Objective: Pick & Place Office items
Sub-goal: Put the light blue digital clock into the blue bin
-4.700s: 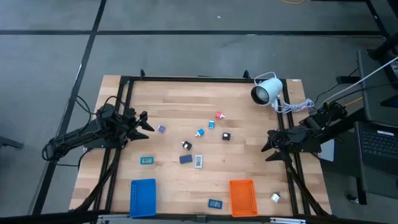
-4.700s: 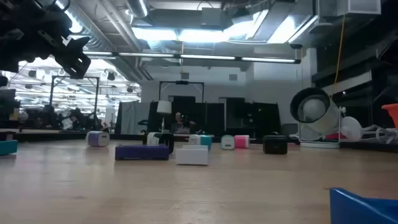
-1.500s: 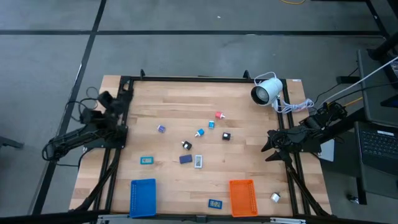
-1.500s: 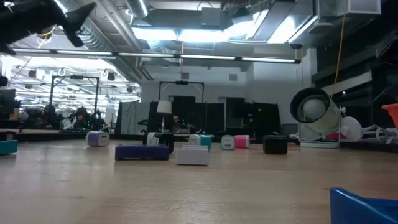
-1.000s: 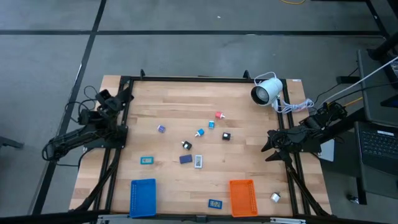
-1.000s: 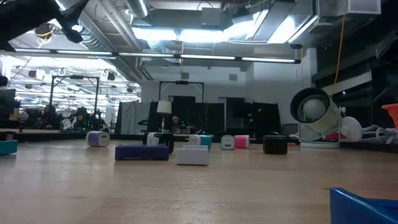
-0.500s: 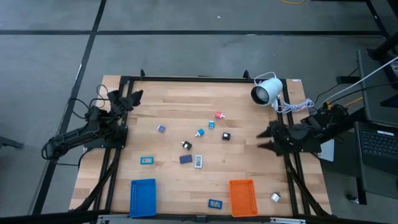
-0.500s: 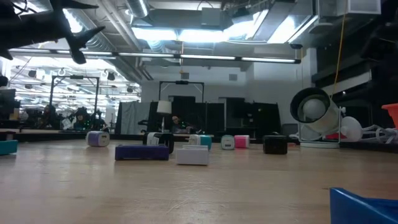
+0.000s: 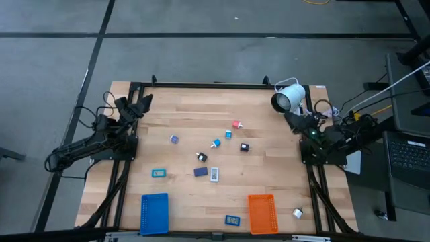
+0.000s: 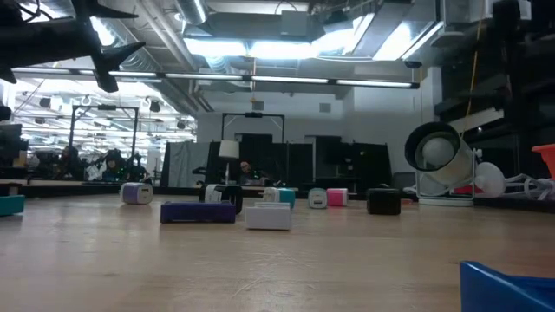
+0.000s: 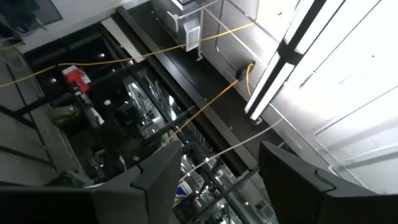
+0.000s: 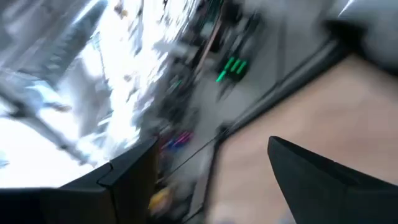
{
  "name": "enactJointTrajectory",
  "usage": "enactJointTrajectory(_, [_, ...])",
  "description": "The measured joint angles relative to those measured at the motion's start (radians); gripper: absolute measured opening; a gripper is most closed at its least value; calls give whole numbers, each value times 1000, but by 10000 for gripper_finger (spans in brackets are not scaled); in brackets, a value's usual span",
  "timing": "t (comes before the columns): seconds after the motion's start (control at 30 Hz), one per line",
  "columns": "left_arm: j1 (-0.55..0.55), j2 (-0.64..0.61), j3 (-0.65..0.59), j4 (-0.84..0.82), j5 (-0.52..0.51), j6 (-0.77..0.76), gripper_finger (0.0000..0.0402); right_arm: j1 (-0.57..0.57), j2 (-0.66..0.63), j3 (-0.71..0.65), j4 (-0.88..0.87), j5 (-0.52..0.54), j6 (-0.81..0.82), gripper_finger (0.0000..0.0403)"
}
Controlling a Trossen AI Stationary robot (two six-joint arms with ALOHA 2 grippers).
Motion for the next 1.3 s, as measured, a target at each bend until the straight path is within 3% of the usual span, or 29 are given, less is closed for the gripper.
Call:
enactJointTrajectory(0.07, [0,0,0,-2,-7,14,210,-6,28,0,118,-76,-34,302])
enactJointTrajectory(0.17, [0,1,0,-39,-12,32,210,-10,71,0,223,-92,-201,302])
enactJointTrajectory(0.27, [0,1,0,-69,-12,27,210,-10,80,0,224,-68,-343,302])
enactJointTrajectory(0.37, [0,1,0,-104,-7,40,210,-10,80,0,225,-71,-376,302])
enactJointTrajectory(0.5, [0,1,0,-125,-3,35,210,-10,80,0,226,31,-438,302])
enactJointTrajectory(0.63, [0,1,0,-126,19,20,210,-11,80,0,231,60,-431,302])
enactJointTrajectory(0.9, [0,1,0,-177,-1,25,210,-11,137,0,224,324,-182,302])
enactJointTrajectory(1.3, [0,1,0,-185,-33,-35,210,-11,210,0,251,11,-107,302])
